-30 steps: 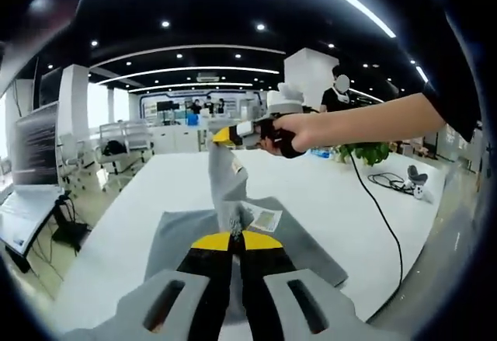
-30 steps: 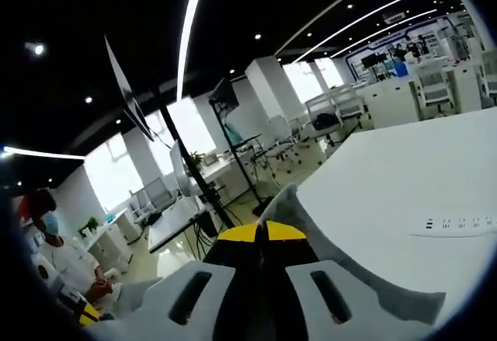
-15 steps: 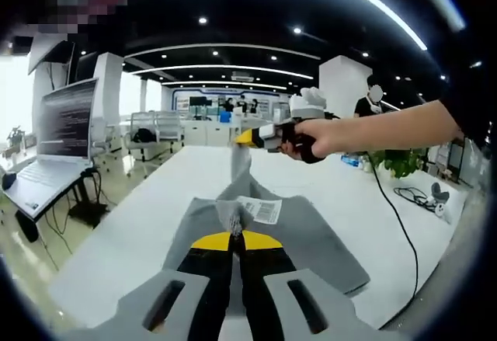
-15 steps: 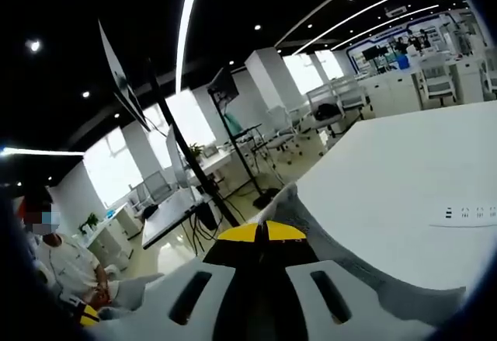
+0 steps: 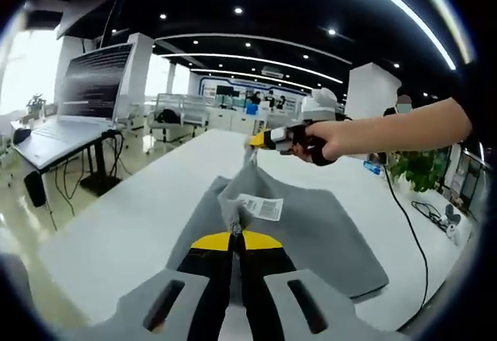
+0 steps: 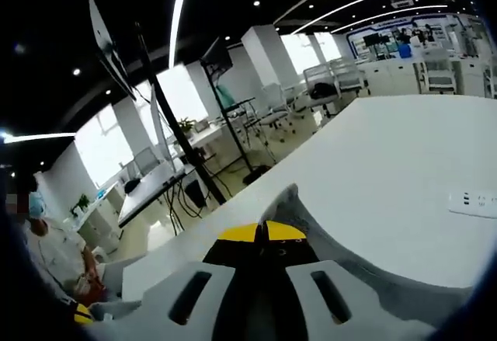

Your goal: Fold the towel on the table until its edges align and the towel forms a compact rectangular stack.

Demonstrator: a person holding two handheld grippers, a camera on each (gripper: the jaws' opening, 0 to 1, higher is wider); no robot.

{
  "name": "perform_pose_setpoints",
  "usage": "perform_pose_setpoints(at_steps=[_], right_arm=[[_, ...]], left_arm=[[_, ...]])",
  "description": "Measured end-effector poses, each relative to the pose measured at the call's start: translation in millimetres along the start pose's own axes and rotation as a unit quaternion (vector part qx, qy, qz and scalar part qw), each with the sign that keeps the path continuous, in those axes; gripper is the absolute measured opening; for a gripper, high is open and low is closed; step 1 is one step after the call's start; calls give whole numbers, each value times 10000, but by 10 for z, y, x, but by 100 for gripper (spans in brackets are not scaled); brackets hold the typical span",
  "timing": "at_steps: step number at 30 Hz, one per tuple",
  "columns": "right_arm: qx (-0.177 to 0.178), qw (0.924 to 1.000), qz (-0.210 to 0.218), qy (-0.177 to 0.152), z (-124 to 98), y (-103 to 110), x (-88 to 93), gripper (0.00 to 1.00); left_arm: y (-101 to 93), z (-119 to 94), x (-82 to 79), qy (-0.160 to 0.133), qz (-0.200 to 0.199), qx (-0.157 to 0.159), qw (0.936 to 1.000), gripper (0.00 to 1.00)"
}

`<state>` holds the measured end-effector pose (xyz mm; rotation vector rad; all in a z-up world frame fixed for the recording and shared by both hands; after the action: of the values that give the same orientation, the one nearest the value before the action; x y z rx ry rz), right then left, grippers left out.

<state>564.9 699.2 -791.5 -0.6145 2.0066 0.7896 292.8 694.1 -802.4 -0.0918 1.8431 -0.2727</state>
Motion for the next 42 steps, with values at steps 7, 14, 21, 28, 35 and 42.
perform_pose_setpoints(at_steps=[7,14,21,28,35,42], right_arm=[[42,9998,-114,143,237,87,170,0],[29,9991,-280,321,441,118,392,0],[47,9983,-343,460,605,125,581,0],[141,9976,-421,530,749,104,737,0],[221,9976,-401,518,848,42,822,0],[-13,9990,-187,408,868,95,816,1]], left_arm=[[156,25,193,-40,-402,-199,9990,3],[300,26,374,-269,-1024,-431,9934,3],[425,30,552,-614,-1725,-641,9810,3],[462,67,655,-813,-2005,-686,9739,3],[473,154,713,-743,-1930,-364,9777,24],[692,146,742,-919,-2407,-869,9623,20]])
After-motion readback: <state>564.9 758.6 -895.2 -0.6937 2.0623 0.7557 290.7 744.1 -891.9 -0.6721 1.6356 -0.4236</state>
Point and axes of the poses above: the point that each gripper's makers call its tool centre point, and the gripper's own axes: z roughly forward along the fingers, y roughly to its left, x roughly out of its underside, the point moved 1 cm from there along -z, roughly backward along the fingers, and after that the axes turned 15 degrees about x, right-handed, at the moved point
